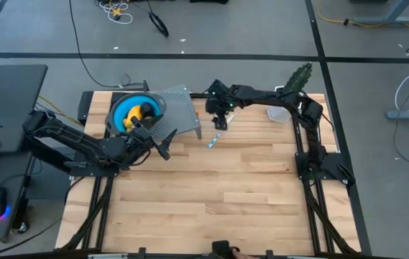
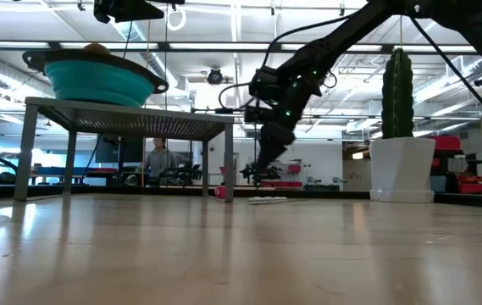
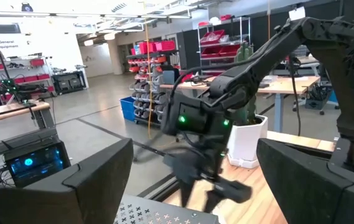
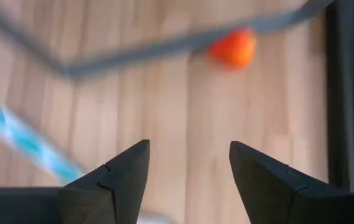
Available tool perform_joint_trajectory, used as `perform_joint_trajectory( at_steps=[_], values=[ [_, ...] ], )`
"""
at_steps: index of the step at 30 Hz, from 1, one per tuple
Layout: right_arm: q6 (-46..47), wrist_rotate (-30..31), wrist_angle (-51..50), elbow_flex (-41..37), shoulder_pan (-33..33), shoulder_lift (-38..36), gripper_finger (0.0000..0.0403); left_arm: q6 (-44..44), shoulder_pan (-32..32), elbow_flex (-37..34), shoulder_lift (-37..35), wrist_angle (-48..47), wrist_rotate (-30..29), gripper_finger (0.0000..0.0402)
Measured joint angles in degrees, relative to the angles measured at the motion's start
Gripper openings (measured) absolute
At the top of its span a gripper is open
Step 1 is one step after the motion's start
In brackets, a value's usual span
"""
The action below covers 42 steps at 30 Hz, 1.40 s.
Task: Pick & Place Fruit
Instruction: Adjust the shelf
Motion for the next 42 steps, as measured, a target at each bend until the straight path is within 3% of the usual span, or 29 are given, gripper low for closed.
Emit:
perform_joint_trajectory(
  at_steps=[4,7,11,16,22,28,42],
  values=[
    [-2.2,7.1,-8.0,0.0,0.8,-0.2,0.0230,0.6,0.0,0.0,0.0,0.0,0.0,0.0350],
    [-1.7,8.1,-10.8,0.0,1.2,-0.8,0.0230,0.6,0.0,0.0,0.0,0.0,0.0,0.0350],
    [-2.2,6.0,-4.9,0.0,0.9,-0.9,0.0230,0.5,0.0,0.0,0.0,0.0,0.1,0.0350],
    [-6.0,8.9,1.1,-0.6,-1.1,-1.0,0.0230,0.4,0.0,0.0,0.0,0.0,0.1,0.0350],
    [-4.8,0.3,1.7,-0.7,-4.7,-1.0,0.0230,2.2,0.0,0.0,0.0,0.0,0.0,0.0350],
    [1.3,-10.4,10.8,-0.6,-8.9,-0.7,0.0230,1.1,0.0,0.0,0.0,0.0,0.0,0.0350],
    [1.9,-11.6,19.5,0.0,-5.9,4.1,0.0230,0.9,0.1,0.0,0.0,0.0,0.0,0.0350]
  ],
)
